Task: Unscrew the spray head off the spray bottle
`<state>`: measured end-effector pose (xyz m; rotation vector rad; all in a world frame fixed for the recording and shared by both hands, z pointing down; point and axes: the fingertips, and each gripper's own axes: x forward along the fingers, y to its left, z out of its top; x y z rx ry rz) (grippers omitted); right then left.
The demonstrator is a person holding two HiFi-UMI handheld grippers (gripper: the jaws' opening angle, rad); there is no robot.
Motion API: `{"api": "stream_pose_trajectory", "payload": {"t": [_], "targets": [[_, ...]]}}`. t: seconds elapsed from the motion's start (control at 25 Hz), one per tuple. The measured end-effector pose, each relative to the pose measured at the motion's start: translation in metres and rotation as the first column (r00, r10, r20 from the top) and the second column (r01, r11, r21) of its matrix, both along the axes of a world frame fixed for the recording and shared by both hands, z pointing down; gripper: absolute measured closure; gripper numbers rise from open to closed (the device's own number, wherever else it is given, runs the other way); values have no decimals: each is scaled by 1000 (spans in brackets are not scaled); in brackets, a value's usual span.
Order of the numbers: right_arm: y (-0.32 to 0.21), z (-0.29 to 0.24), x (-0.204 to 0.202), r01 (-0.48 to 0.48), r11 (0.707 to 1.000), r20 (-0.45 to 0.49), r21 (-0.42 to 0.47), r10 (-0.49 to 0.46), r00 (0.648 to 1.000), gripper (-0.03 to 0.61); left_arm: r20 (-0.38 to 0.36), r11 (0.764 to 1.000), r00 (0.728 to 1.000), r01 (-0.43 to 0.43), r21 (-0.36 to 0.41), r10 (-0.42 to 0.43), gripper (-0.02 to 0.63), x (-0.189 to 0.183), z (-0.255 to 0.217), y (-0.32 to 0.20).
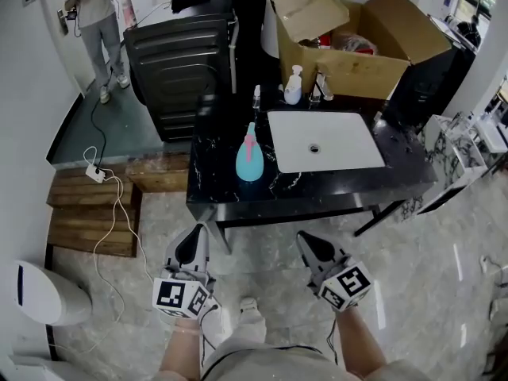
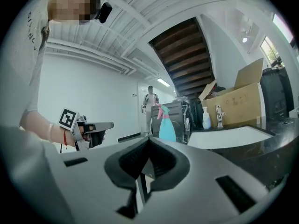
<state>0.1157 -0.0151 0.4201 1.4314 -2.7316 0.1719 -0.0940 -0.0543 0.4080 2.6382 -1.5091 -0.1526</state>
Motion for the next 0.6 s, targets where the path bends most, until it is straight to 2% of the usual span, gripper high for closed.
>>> {"api": "stream_pose_trajectory", "payload": {"t": [0.28,0.6], "targets": [[-59,-5,-7,-23,1000,-6,17,23,1000,572,-6,998,998,-66,8,66,609,7,-2,-60],[-109,-18,-21,-23,999,-21,48,24,1000,572,-13,987,987,-159,7,160,609,29,3,-97]]}}
